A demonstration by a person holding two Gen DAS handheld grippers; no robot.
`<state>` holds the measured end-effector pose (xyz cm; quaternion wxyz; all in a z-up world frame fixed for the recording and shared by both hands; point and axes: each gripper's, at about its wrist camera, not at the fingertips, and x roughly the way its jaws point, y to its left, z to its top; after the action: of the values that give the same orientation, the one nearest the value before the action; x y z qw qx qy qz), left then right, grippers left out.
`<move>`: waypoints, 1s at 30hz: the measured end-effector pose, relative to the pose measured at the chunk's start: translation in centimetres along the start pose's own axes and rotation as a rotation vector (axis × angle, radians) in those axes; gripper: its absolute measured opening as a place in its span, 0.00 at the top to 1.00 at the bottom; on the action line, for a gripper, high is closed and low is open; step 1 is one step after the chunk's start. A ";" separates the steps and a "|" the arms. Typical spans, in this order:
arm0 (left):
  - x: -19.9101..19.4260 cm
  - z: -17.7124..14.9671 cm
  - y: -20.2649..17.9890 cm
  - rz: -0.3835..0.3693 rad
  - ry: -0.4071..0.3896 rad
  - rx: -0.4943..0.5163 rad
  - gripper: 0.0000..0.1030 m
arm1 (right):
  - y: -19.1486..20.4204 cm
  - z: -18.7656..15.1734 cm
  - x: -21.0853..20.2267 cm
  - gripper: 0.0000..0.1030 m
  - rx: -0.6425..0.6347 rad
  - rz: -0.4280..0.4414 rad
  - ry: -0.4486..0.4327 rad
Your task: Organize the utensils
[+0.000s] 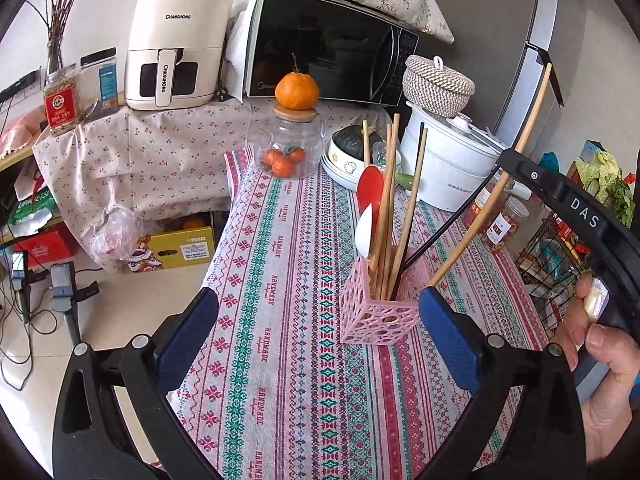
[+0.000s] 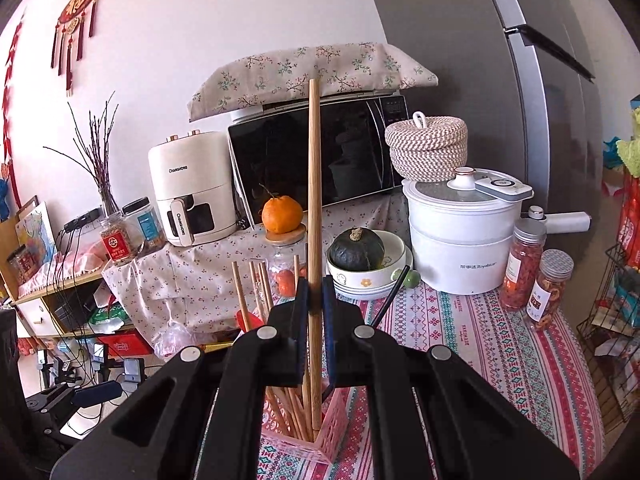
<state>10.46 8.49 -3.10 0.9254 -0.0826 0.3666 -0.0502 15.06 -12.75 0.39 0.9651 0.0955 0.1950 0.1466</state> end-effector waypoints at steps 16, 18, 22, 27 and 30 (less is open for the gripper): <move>-1.4 0.4 -1.2 0.000 0.004 0.048 0.07 | -0.5 -1.3 -1.3 0.50 0.040 0.012 0.100; -2.1 0.2 -1.9 -0.003 0.007 0.056 0.07 | -1.1 -0.9 -2.7 0.38 0.055 -0.017 0.118; -3.8 -0.5 -3.5 0.010 0.004 0.075 0.07 | -2.6 -0.3 -6.0 0.06 0.091 -0.078 0.140; -6.3 -2.0 -6.4 0.080 -0.061 0.157 0.07 | -4.4 -1.1 -10.5 0.05 0.135 -0.142 0.181; -7.4 -2.5 -7.5 0.077 -0.064 0.178 0.07 | -4.7 -1.9 -12.3 0.06 0.117 -0.246 0.244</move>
<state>3.10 1.95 1.54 0.9415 0.0129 0.3339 -0.0441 4.59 -20.84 1.80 0.9378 0.1085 0.3289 0.0262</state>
